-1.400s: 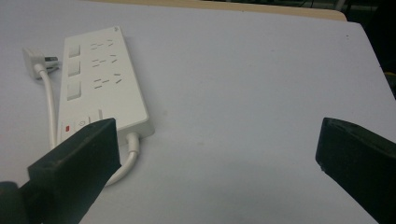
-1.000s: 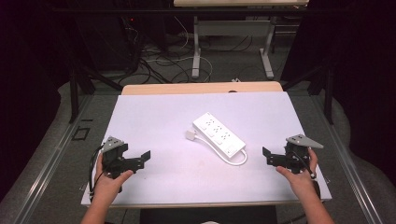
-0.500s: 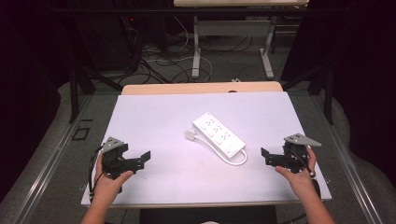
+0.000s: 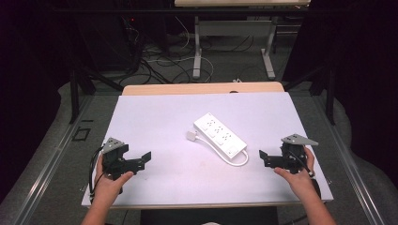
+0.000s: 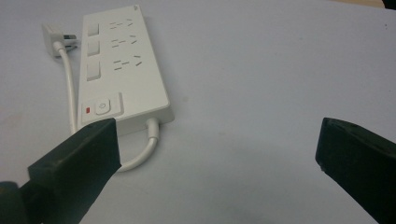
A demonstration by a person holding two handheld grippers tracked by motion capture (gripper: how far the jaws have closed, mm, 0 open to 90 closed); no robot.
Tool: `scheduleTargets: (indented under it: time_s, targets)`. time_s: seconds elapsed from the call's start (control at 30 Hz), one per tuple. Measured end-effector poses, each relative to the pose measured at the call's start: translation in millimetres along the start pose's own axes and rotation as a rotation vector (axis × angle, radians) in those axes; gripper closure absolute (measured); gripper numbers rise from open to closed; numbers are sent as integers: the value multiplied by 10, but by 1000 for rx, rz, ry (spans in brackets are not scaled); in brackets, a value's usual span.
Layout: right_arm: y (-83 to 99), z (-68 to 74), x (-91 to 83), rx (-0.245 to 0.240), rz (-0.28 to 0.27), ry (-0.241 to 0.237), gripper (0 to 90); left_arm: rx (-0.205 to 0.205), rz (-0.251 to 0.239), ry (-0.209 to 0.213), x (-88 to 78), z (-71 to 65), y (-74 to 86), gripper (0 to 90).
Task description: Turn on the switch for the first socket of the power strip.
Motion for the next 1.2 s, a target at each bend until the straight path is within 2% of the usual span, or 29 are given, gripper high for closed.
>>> scheduleTargets:
  time_s: [0.13, 0.23, 0.27, 0.6, 0.87, 0.93, 1.03, 1.2]
  targets:
    - [17, 34, 14, 5, 12, -21, 0, 0, -12, -9, 13, 0, -3, 9]
    - [17, 53, 16, 16, 18, -31, 0, 1, 1, -2, 2, -3, 1, 9]
    - [22, 73, 16, 24, 30, -48, 0, 0, -6, -5, 8, -4, -1, 9]
    - [37, 107, 40, 15, 49, -59, 0, 2, 4, -4, -5, 10, 2, 11]
    - [12, 199, 98, -17, 84, -94, 0, 1, -10, -12, -9, 12, -16, 11]
    - [-4, 213, 110, -43, 97, -99, 1, 0, -9, -11, -14, 14, -18, 11]
    - [-26, 240, 130, -59, 108, -109, 1, 1, -11, -11, -15, 17, -18, 11]
    - [-2, 279, 180, -73, 134, -125, 2, 0, -9, -11, -15, 19, -15, 11]
Point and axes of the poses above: each handheld gripper's, and its own axes: x roughly forward along the jaws, y roughly out of its underside, z roughly to its left, the point moved 9 cm from there along x, roughly forward along the jaws, and after that the axes turned 14 degrees about -z, right-handed, at the moved point
